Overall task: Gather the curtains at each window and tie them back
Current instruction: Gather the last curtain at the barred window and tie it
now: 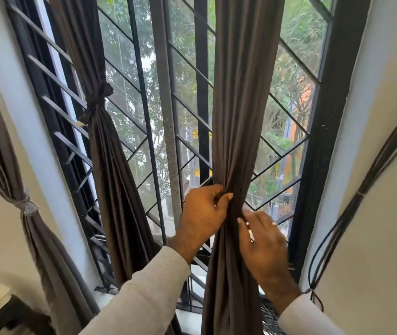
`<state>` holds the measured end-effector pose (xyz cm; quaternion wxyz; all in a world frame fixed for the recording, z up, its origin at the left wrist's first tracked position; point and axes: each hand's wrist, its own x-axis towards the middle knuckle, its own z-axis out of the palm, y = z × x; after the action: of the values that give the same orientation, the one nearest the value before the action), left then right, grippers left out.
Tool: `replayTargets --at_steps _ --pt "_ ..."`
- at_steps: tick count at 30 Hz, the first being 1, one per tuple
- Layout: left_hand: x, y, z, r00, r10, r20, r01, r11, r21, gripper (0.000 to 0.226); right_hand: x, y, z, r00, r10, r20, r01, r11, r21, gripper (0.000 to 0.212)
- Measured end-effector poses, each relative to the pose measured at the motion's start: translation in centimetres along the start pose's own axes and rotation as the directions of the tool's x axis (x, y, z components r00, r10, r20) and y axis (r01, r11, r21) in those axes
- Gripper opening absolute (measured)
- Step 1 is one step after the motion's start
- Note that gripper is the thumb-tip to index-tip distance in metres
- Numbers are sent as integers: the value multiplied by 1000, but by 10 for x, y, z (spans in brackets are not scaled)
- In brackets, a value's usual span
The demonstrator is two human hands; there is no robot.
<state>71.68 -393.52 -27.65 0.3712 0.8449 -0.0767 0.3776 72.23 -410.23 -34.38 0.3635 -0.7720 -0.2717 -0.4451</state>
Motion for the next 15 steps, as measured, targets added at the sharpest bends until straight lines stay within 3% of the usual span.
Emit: replayTargets --at_steps 6,10,15 --pt "-1 2 3 996 16 89 -3 990 -140 23 -13 11 17 990 -49 130 45 999 28 38" --pt "1 4 -3 990 43 132 -26 991 -128 27 -4 15 9 978 -72 198 53 994 100 31" --pt "5 -10 -8 992 -36 121 58 982 -182 40 15 18 -5 945 148 290 -261 878 401 6"
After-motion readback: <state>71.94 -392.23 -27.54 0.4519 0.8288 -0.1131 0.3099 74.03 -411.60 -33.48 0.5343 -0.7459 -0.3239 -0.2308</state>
